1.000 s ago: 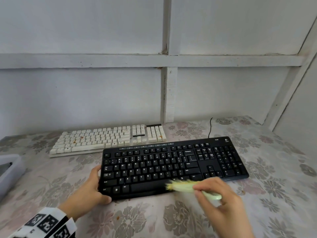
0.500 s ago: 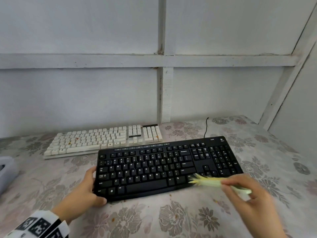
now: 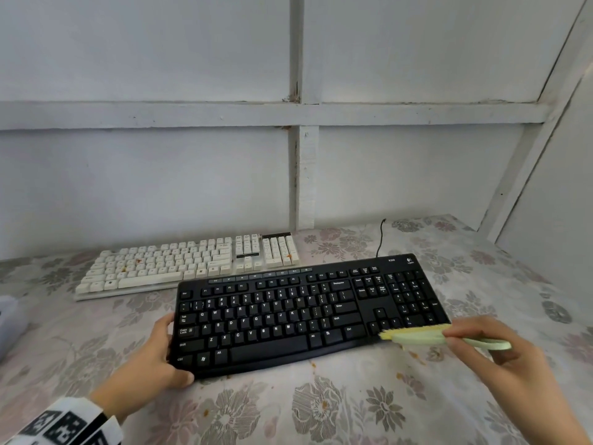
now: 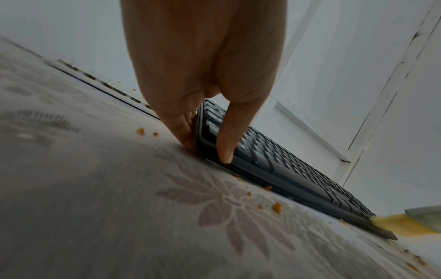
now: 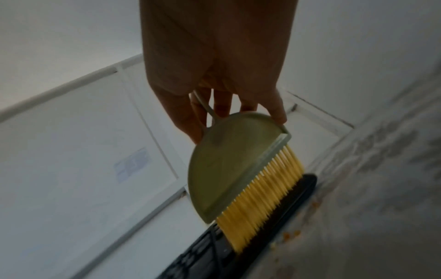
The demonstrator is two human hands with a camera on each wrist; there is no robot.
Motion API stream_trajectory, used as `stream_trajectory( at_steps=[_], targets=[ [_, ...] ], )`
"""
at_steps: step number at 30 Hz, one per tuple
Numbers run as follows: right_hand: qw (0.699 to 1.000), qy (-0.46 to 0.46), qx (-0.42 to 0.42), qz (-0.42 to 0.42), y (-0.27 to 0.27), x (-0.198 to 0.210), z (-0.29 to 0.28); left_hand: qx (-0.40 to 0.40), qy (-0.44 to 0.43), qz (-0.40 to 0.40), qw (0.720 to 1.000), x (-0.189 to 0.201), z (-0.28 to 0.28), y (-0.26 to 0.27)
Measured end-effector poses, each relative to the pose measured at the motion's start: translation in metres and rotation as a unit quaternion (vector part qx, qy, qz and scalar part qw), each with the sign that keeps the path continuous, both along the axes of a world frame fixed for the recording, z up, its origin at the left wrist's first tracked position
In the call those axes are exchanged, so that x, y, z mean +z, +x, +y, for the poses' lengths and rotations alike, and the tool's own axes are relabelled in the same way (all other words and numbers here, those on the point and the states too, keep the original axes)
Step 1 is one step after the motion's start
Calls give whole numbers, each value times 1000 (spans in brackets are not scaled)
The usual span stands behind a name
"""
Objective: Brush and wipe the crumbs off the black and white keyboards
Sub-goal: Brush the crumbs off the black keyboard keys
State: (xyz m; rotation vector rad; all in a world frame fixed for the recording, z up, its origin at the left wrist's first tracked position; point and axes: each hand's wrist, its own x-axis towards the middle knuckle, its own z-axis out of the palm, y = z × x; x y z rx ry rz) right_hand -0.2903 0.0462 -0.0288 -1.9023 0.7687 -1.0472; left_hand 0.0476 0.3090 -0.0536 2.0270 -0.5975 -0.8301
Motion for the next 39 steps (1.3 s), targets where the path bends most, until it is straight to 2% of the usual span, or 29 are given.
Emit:
stream_trajectory(
  at_steps=[3,6,10,13,15,19,24,29,31,34,39],
  targets=[
    [999,13,-31,7,-5,0,-10,-2,-4,-1,1000,1,-1,0],
    [998,-16,-62,0,-14,6,-18,3,1,-4,1000,-2,0,1],
    [999,15,21,-29,-6,9,-9,5,2,-9,1000,-2,0,0],
    [996,-5,86,13,3,6,-3,3,3,-9,1000,0,0,-1],
    [998,-1,64,24,-2,8,-9,3,5,-11,1000,0,-1,-1],
    [1000,-4,-3,-10,-18,8,-34,6,8,-11,1000,0,-1,-1],
    [998,23,54,-7,-13,11,-30,5,12,-7,1000,-1,0,1],
    [1000,6,-19,17,-20,14,-38,3,11,-3,1000,1,-1,-1],
    [999,-22,-19,35,-18,16,-35,5,9,2,1000,2,-2,-2],
    [999,3,14,49,-12,17,-30,5,11,-5,1000,2,-1,-3],
    [991,-34,-102,80,-14,17,-31,4,14,-12,1000,3,0,-3]
  ],
)
